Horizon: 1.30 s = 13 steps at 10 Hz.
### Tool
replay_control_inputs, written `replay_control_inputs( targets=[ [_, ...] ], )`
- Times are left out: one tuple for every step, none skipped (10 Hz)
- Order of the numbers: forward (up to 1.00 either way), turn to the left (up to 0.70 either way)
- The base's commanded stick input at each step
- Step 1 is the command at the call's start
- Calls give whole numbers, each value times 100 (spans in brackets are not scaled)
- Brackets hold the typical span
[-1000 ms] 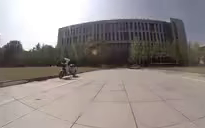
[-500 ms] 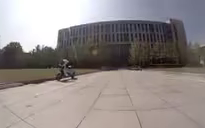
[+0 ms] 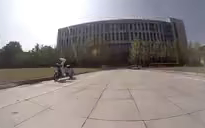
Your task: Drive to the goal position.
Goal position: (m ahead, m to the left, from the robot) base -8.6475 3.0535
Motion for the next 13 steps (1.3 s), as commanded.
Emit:
replay_control_inputs(
  targets=[
    [4,0],
    [4,0],
    [5,0],
    [6,0],
    [6,0],
    [6,0],
    [6,0],
    [7,0],
    [7,0],
    [7,0],
    [7,0],
    [7,0],
    [7,0]
  ],
)
